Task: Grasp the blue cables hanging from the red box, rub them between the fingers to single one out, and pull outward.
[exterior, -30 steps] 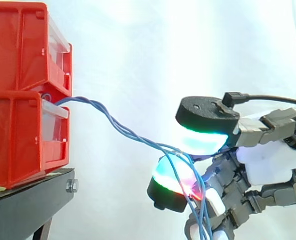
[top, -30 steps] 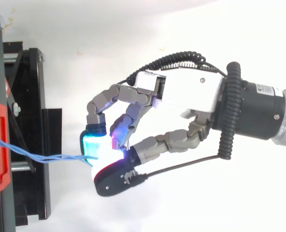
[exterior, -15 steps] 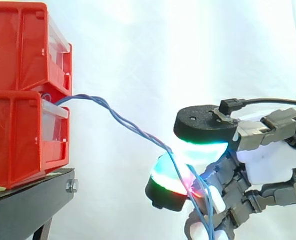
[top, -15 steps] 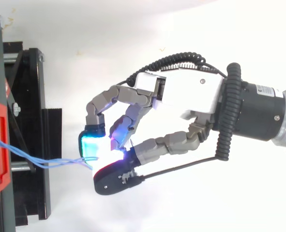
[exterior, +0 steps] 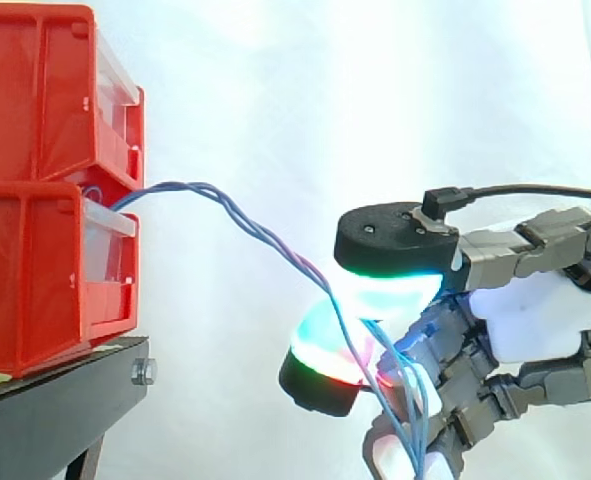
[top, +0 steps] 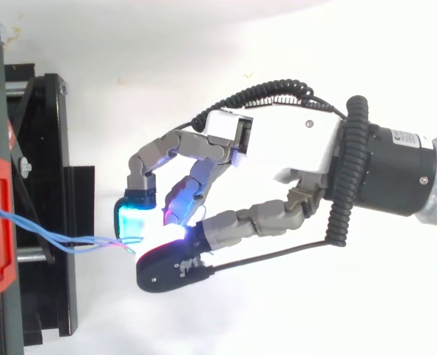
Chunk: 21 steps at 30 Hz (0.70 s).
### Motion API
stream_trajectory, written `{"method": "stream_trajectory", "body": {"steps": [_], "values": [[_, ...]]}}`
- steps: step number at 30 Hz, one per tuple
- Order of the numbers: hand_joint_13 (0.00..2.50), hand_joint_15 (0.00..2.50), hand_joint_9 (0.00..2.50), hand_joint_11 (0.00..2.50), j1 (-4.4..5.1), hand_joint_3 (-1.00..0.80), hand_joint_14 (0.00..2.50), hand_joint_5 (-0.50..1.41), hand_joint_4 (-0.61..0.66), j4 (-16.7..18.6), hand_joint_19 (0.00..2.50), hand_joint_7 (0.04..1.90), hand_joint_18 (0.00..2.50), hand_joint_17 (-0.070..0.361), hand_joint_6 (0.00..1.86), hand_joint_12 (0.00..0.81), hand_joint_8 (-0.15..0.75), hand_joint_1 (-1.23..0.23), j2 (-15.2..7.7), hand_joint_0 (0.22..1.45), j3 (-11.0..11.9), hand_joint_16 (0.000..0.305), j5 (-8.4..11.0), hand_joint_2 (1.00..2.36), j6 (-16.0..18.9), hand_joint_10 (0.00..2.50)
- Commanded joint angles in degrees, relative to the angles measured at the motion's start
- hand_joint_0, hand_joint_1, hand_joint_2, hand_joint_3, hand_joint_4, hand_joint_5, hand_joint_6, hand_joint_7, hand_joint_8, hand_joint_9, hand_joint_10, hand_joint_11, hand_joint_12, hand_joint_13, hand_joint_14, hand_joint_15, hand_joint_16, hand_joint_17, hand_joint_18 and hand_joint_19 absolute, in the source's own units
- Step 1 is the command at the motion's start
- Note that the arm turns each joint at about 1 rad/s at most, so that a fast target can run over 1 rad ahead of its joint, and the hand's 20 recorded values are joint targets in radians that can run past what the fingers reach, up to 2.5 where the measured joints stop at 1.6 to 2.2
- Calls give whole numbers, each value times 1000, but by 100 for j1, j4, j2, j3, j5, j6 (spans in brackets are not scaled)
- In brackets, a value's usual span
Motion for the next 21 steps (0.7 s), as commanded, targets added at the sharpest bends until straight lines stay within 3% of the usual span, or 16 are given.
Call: {"method": "stream_trajectory", "body": {"steps": [1,6,9,16,21], "values": [[862,602,1080,772,0,-97,25,-161,58,0,608,1007,799,105,888,321,248,-797,-7,612,32,47,0,1018,0,22],[839,590,1127,861,0,-212,23,-161,-32,0,591,1067,775,95,924,303,227,-901,2,689,40,42,0,1019,0,24],[845,598,1161,851,9,-500,25,-146,-13,0,580,1065,786,91,920,293,205,-911,2,708,40,40,0,1000,0,22],[885,603,1224,842,18,-500,25,-118,58,0,599,1013,820,90,901,287,206,-786,2,551,40,40,0,1000,0,23],[894,604,1239,821,9,-500,23,-112,56,0,605,1020,838,94,889,293,207,-677,2,514,40,42,9,1000,0,21]]}}
